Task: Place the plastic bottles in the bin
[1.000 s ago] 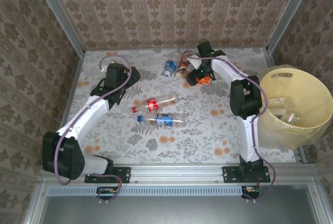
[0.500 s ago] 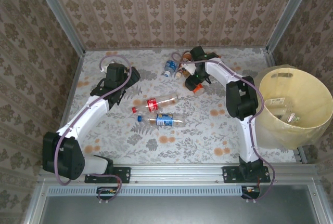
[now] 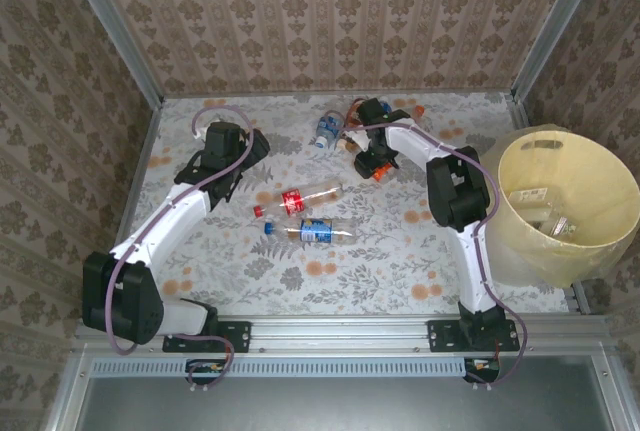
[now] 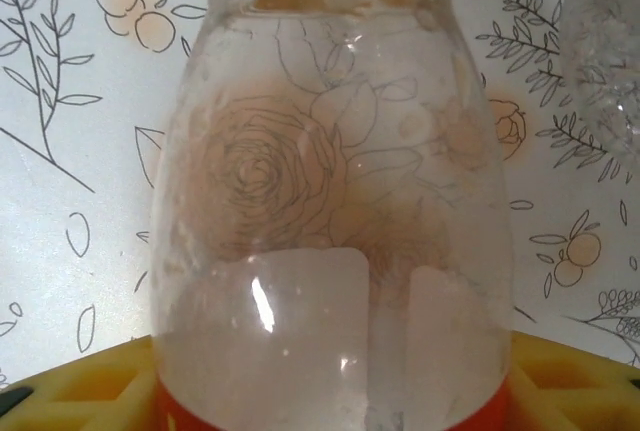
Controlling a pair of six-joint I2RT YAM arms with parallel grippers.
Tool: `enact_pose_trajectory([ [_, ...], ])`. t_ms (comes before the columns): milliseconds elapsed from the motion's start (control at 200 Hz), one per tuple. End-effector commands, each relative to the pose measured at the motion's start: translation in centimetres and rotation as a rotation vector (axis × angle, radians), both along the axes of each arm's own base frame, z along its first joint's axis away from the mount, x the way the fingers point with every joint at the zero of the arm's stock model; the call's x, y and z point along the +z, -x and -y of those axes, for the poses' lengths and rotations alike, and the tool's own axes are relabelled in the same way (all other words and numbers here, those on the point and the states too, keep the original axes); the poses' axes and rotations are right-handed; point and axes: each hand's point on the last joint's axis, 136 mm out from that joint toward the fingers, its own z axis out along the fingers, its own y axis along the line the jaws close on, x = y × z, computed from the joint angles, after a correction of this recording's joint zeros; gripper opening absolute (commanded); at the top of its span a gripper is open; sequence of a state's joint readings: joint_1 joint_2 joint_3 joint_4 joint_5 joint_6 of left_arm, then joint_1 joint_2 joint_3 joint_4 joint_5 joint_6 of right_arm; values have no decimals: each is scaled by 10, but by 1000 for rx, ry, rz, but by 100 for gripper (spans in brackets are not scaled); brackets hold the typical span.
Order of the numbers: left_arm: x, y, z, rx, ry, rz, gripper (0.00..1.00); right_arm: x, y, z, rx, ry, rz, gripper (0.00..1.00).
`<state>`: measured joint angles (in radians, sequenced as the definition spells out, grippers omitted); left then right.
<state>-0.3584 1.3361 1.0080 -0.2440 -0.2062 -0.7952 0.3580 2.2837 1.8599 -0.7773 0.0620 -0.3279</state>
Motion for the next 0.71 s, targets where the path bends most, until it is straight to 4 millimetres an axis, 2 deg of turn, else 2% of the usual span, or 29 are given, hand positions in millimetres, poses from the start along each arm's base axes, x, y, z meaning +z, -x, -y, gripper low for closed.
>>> enact_pose_trajectory([
  [0,-6,-1,-2,17,11,-17,100,42,1,0,-35,-33,98,58],
  [120,-4,-4,3,-3,25,-10,100,90,12,-1,-29,-103,187,54],
  [260,-3,-9,15,-46,57,1,100,148,29,10,-75,-162,310,51],
  [430,-4,-15,29,-89,69,-3,100,222,60,23,-130,-313,478,50],
  [540,-4,-19,41,-117,68,-7,100,264,82,36,-160,-391,570,50],
  [560,-4,-20,44,-124,68,-8,100,265,83,39,-171,-398,573,50],
  [565,-4,-20,45,-126,69,-7,100,272,86,41,-173,-406,588,50],
  [605,-4,-21,49,-138,67,-7,100,287,94,48,-191,-436,624,49],
  [700,-2,-23,59,-160,65,-7,100,312,109,66,-244,-499,681,49],
])
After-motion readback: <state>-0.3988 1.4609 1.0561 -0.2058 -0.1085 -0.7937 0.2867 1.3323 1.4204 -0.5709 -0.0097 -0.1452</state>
